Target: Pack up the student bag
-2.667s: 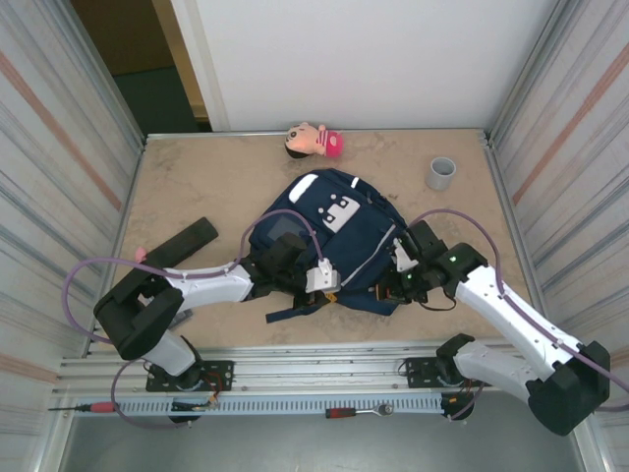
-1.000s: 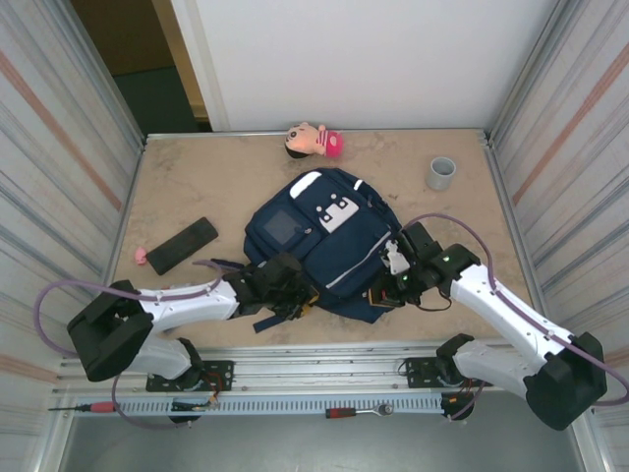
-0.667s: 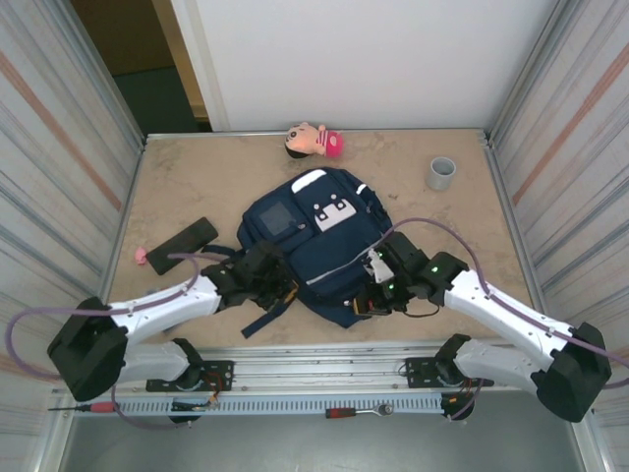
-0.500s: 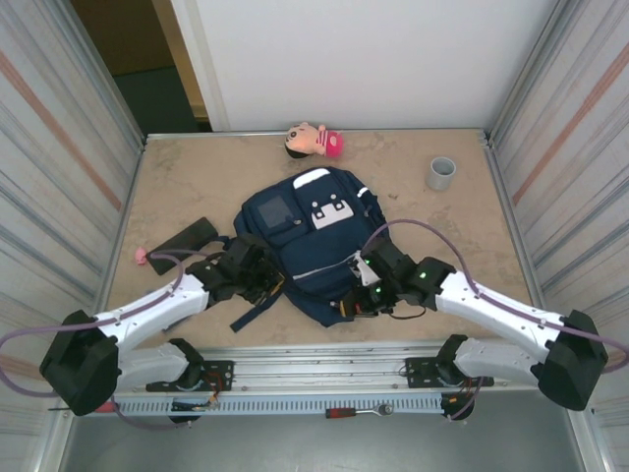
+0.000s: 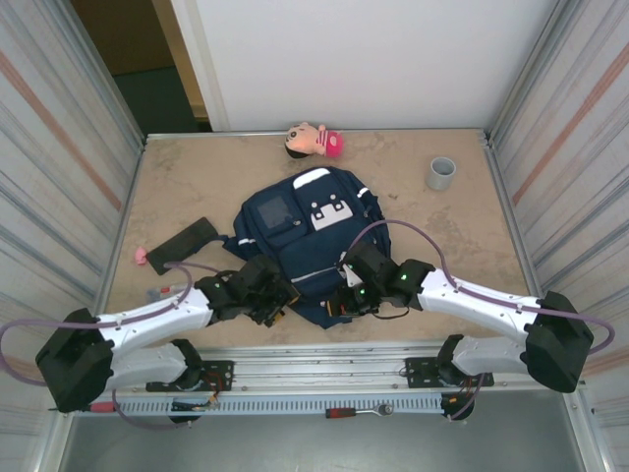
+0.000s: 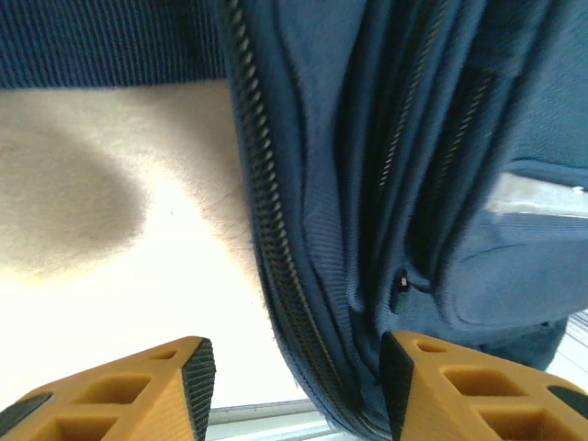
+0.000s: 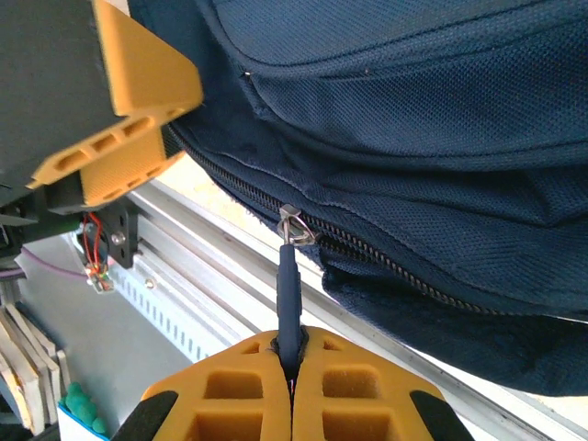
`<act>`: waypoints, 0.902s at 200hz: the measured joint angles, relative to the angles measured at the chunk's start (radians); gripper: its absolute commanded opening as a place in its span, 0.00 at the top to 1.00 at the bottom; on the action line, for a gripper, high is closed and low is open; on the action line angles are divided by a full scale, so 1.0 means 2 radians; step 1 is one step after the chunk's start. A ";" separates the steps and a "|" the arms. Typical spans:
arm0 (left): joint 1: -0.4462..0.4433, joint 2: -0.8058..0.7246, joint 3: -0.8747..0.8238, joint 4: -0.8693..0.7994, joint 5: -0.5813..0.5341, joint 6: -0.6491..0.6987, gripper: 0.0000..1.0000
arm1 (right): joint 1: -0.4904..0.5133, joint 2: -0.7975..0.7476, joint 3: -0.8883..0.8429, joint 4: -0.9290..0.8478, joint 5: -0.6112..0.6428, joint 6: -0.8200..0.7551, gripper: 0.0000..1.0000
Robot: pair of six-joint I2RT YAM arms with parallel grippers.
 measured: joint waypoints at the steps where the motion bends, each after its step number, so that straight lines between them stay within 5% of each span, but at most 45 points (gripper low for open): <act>1: -0.001 0.001 0.000 0.001 0.000 -0.001 0.52 | 0.000 0.000 0.000 0.000 0.000 0.000 1.00; 30: -0.008 0.029 -0.001 0.038 -0.001 -0.021 0.85 | 0.000 0.000 0.000 -0.006 0.000 -0.001 1.00; 49: -0.007 0.043 -0.001 0.051 -0.002 -0.029 0.95 | 0.000 0.002 0.000 -0.013 -0.002 -0.005 0.96; 141: -0.008 0.053 -0.001 0.057 0.000 -0.031 0.97 | -0.004 0.085 0.052 -0.057 -0.029 -0.055 0.82; 180: -0.007 0.053 -0.001 0.057 0.000 -0.028 0.98 | -0.004 0.101 0.070 -0.068 -0.027 -0.071 1.00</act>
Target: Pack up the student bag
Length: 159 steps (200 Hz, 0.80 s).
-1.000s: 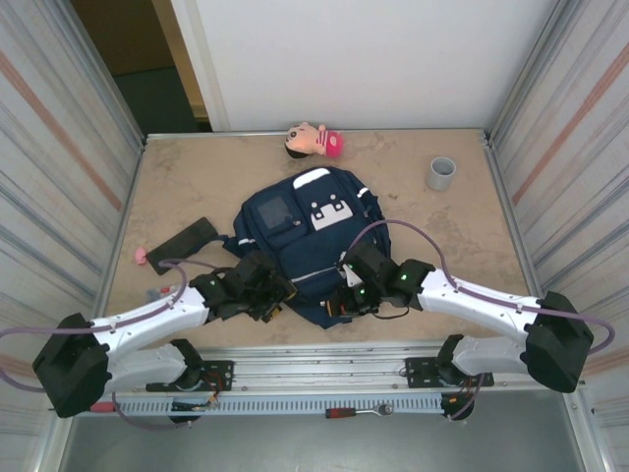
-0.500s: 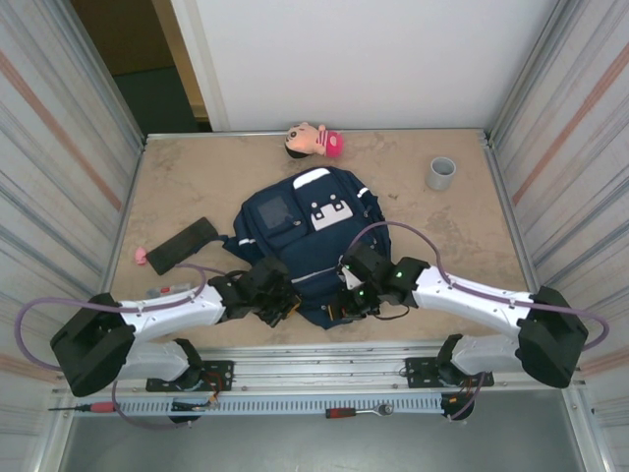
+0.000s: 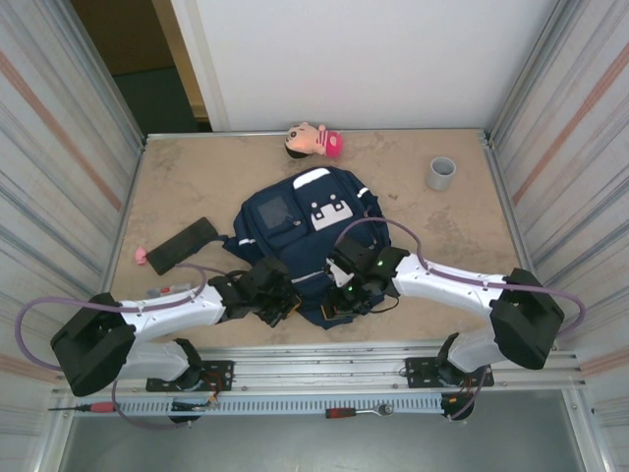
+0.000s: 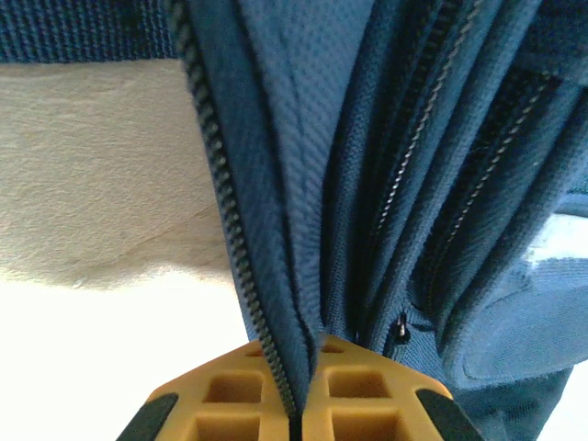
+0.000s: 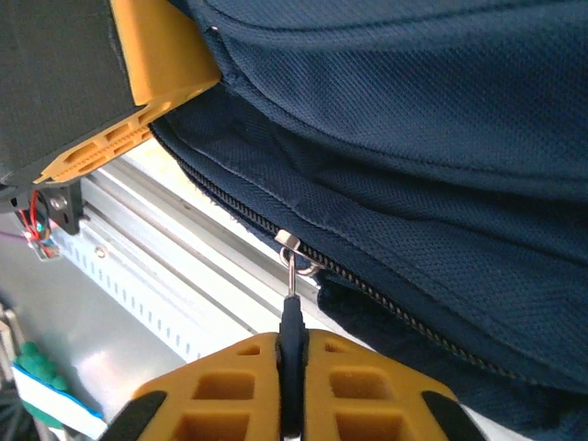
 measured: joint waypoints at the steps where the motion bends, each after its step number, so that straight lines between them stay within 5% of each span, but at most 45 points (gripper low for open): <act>1: 0.000 0.000 0.000 0.000 0.000 0.000 0.98 | 0.000 0.000 0.001 -0.001 0.001 0.000 1.00; 52: 0.013 -0.026 -0.005 -0.013 0.006 0.018 1.00 | -0.035 -0.032 -0.002 -0.040 0.012 -0.009 1.00; 119: 0.118 -0.107 -0.006 -0.109 0.017 0.112 1.00 | -0.010 -0.086 -0.030 -0.015 -0.006 0.005 1.00; 129: 0.129 -0.110 -0.006 -0.122 0.018 0.127 0.94 | -0.001 -0.083 -0.030 0.000 -0.009 0.010 1.00; 146: 0.138 -0.112 -0.003 -0.140 0.015 0.153 0.62 | 0.005 -0.080 -0.030 0.017 -0.009 0.020 1.00; 159: 0.142 -0.113 0.004 -0.151 0.005 0.178 0.47 | -0.002 -0.080 -0.031 0.021 -0.010 0.026 1.00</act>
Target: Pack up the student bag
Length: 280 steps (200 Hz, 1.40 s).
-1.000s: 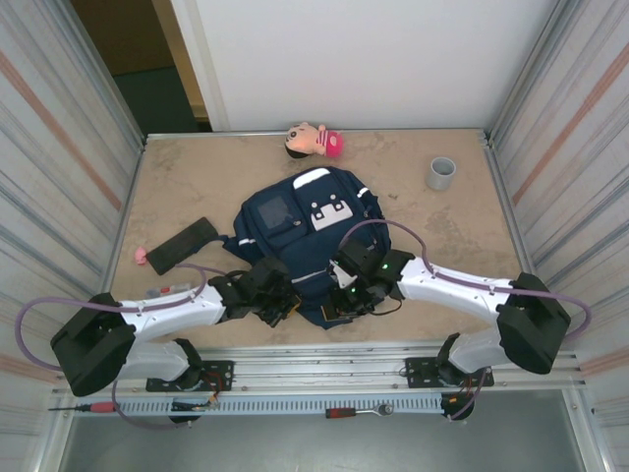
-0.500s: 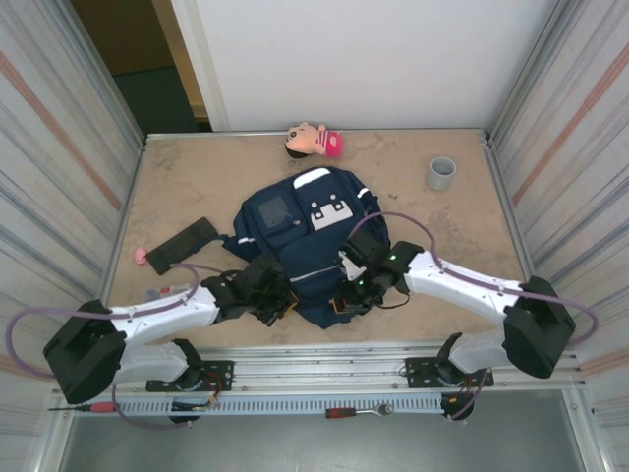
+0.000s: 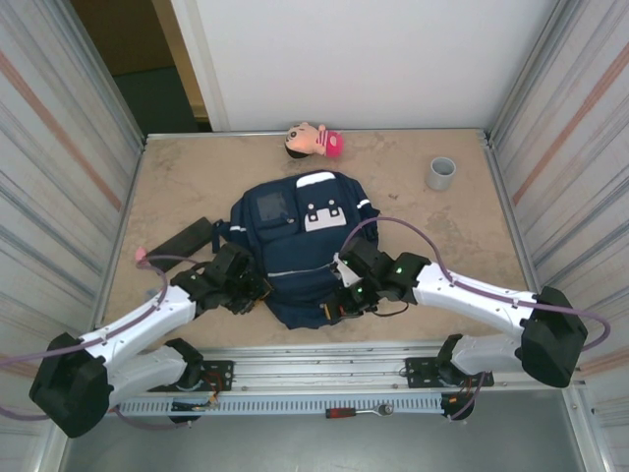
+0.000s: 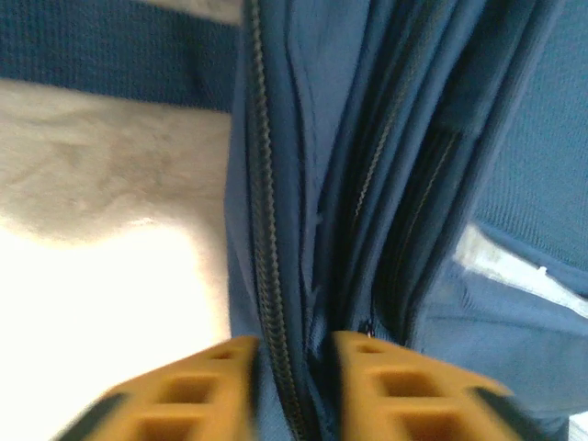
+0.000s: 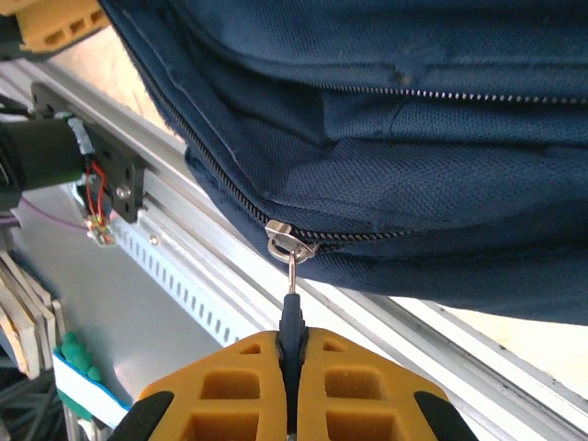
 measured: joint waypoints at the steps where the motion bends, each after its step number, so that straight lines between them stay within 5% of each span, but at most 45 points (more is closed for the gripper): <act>1: 0.000 0.000 0.000 -0.001 0.000 0.000 0.47 | -0.001 0.000 0.000 0.000 0.000 0.001 1.00; 33: -0.018 -0.008 0.029 -0.012 -0.025 0.079 0.32 | -0.023 -0.005 -0.005 0.011 -0.003 0.006 1.00; 90: -0.043 -0.052 0.046 0.065 -0.015 0.327 0.38 | -0.045 -0.033 -0.018 0.017 -0.005 0.005 1.00; 146: -0.044 -0.031 0.070 0.100 0.126 0.694 0.34 | -0.048 -0.034 -0.020 0.015 -0.014 0.001 1.00; 187: -0.078 0.079 0.114 0.081 0.192 0.837 0.32 | -0.048 -0.034 -0.020 0.014 -0.015 -0.008 1.00; 210: -0.098 0.141 0.132 0.080 0.213 0.878 0.46 | -0.048 -0.034 -0.020 0.014 -0.015 -0.008 1.00; 243: -0.103 0.199 0.149 0.078 0.221 0.911 0.89 | -0.051 -0.040 -0.020 0.010 -0.015 -0.008 1.00; 280: -0.098 0.185 0.150 0.069 0.216 0.939 0.99 | -0.091 -0.067 -0.022 -0.018 -0.029 -0.022 1.00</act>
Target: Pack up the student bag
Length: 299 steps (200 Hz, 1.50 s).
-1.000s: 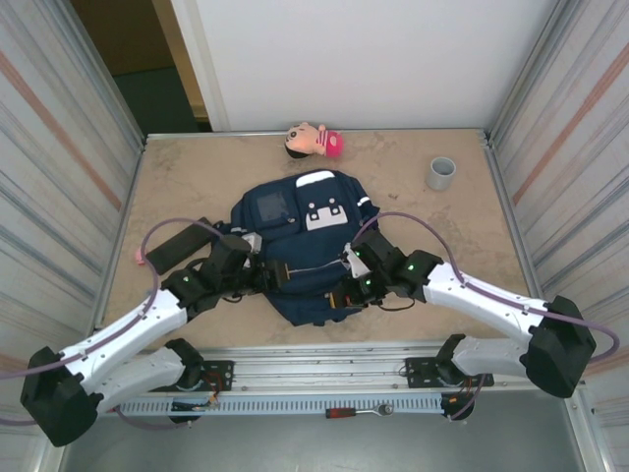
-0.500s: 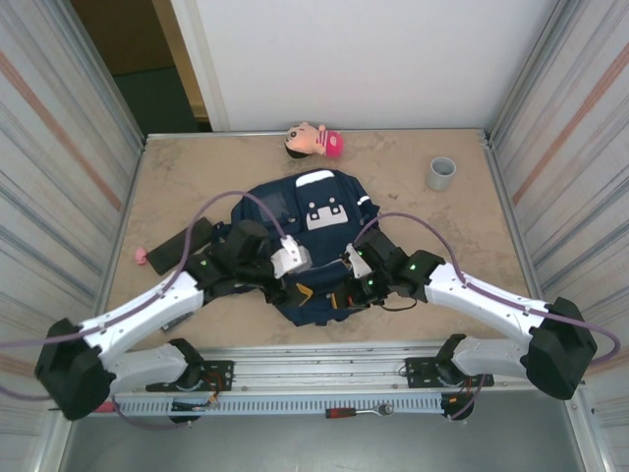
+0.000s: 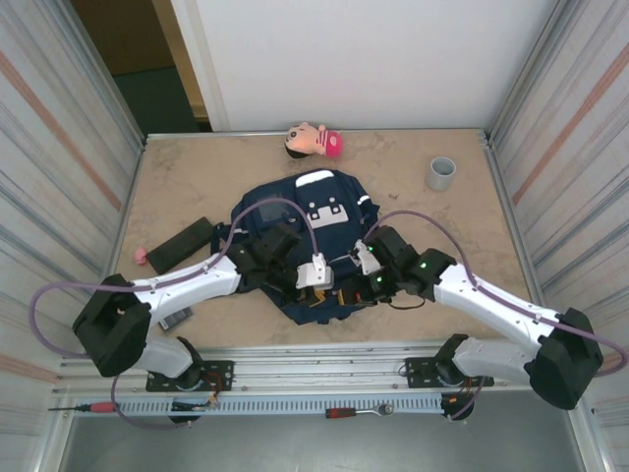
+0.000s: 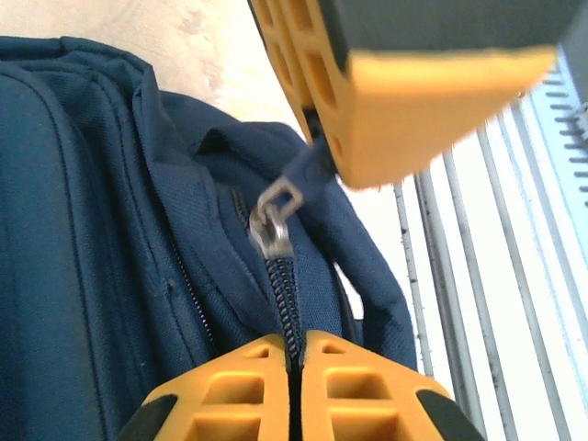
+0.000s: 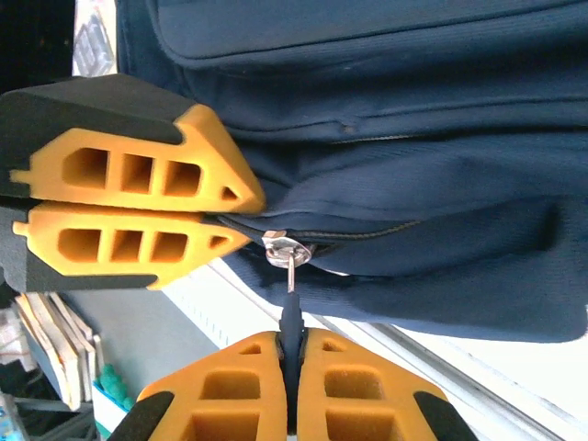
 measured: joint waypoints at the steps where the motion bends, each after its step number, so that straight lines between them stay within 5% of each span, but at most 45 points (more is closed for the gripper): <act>1: 0.000 -0.001 0.000 0.000 0.000 0.001 0.99 | -0.001 0.000 0.000 -0.001 -0.001 0.000 1.00; 46: 0.024 -0.072 -0.017 -0.038 -0.021 0.040 0.97 | -0.060 -0.010 0.001 -0.033 -0.017 -0.036 1.00; 99: 0.036 -0.127 -0.028 -0.099 -0.026 0.046 0.43 | -0.046 -0.006 0.004 -0.033 -0.029 -0.039 1.00; 150: -0.057 -0.072 0.000 -0.029 -0.088 -0.031 0.26 | -0.029 -0.002 0.010 -0.035 -0.026 -0.039 1.00; 178: -0.069 -0.014 0.015 0.006 -0.126 -0.061 0.38 | -0.027 -0.002 0.021 -0.036 -0.024 -0.039 1.00; 205: -0.069 0.000 0.015 0.033 -0.150 -0.085 0.76 | -0.027 -0.002 0.022 -0.047 -0.023 -0.039 1.00; 225: -0.070 -0.001 0.014 0.038 -0.159 -0.088 0.95 | -0.036 -0.003 0.022 -0.049 -0.024 -0.040 1.00; 260: -0.063 -0.044 0.012 0.032 -0.150 -0.056 1.00 | -0.101 -0.014 0.022 -0.047 -0.046 -0.051 1.00; 299: -0.002 -0.130 0.015 -0.029 -0.112 -0.013 1.00 | -0.190 -0.008 0.035 -0.046 -0.052 -0.079 1.00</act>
